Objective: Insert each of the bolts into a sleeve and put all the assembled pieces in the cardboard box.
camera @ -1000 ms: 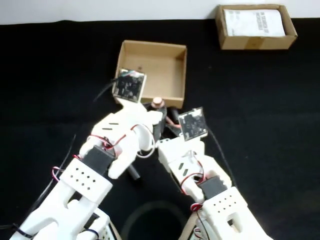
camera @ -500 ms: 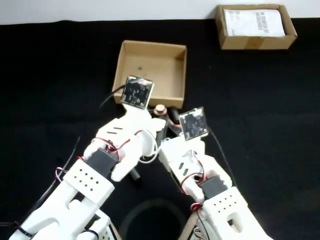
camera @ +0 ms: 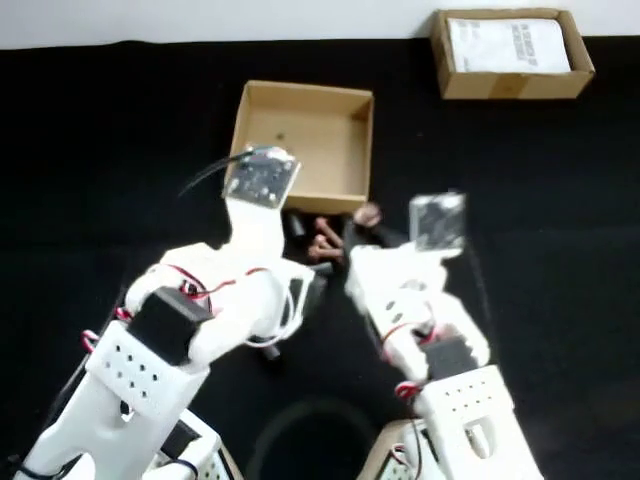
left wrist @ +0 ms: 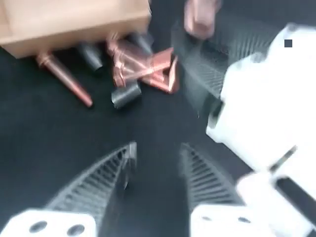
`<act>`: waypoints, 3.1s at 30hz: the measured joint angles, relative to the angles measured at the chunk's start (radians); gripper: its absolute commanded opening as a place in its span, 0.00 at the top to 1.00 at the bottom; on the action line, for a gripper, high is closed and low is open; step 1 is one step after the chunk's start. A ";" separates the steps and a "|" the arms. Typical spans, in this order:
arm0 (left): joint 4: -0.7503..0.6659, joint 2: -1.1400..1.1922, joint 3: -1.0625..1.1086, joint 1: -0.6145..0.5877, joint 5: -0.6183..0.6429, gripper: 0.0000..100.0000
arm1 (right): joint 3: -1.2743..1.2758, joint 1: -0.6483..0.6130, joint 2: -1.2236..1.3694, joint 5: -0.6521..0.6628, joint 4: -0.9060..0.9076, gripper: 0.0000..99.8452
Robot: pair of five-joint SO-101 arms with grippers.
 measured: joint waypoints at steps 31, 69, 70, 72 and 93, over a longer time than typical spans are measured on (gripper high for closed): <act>-0.845 -0.002 0.844 -0.829 0.003 0.99 | -1.430 -0.043 1.353 0.885 0.384 0.99; -1.484 0.002 1.115 -0.829 0.000 0.99 | -1.895 -0.233 1.347 0.170 1.326 0.86; -1.484 0.002 1.115 -0.829 0.000 0.99 | -1.838 -0.256 1.301 0.158 1.327 0.86; -1.484 0.002 1.115 -0.829 0.000 0.99 | -1.699 -0.316 1.203 0.146 1.329 0.86; -1.484 0.002 1.115 -0.829 0.000 0.99 | -0.552 -0.508 0.844 0.140 0.632 0.86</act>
